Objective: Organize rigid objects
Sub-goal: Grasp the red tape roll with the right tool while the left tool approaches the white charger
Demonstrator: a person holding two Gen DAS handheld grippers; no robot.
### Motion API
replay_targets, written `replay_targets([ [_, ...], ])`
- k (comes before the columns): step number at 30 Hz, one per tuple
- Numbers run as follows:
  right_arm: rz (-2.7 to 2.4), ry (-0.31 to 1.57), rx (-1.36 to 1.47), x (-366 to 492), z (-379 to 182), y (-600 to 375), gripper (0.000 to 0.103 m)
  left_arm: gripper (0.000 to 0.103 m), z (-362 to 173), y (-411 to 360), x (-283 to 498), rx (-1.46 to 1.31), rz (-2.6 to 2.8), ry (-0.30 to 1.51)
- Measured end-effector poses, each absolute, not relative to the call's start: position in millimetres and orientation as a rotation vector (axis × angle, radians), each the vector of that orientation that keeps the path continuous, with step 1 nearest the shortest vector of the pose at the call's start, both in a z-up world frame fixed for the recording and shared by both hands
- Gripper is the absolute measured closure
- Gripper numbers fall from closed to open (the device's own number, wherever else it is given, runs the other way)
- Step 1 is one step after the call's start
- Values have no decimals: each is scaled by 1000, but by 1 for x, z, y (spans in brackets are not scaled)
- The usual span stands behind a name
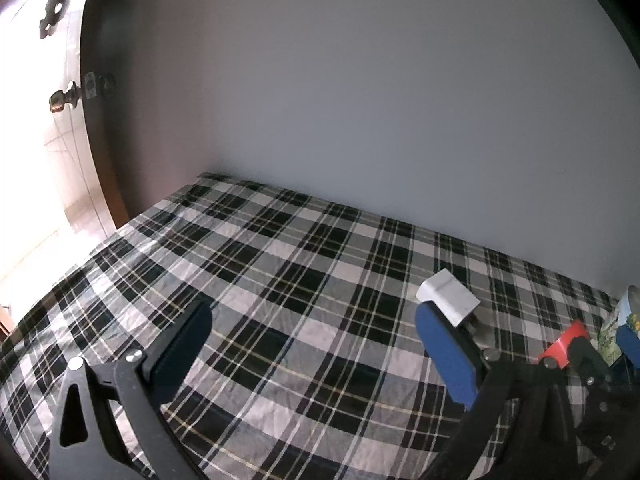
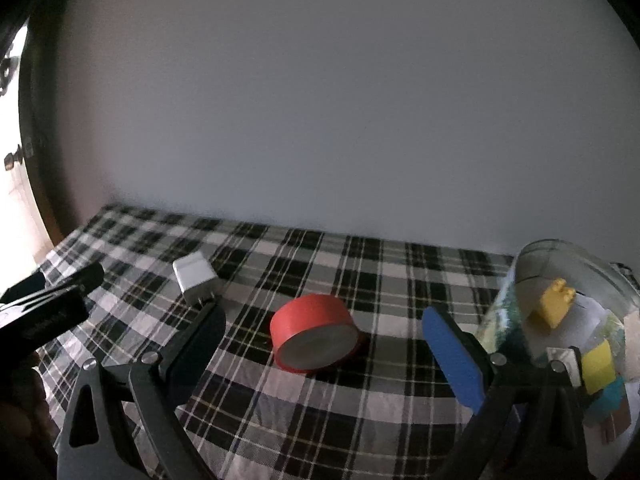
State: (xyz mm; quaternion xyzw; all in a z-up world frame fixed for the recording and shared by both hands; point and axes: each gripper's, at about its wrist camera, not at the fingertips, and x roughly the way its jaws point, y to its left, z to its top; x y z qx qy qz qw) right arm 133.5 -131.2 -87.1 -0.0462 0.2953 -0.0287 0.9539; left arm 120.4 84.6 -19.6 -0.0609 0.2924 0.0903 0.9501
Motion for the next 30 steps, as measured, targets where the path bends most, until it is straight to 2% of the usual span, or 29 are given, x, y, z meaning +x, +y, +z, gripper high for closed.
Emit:
replay_targets([
  [19, 7, 771, -133, 173, -108, -116, 3, 1, -25, 88, 129, -146, 197, 639],
  [21, 20, 792, -143, 177, -111, -113, 10, 1, -25, 88, 130, -147, 197, 639],
  [23, 6, 811, -147, 179, -113, -115, 32, 1, -25, 88, 130, -148, 197, 641],
  [24, 7, 819, -140, 180, -114, -116, 39, 1, -25, 89, 131, -152, 198, 643],
  [30, 50, 789, -50, 175, -108, -129, 41, 1, -27, 92, 133, -178, 192, 660],
])
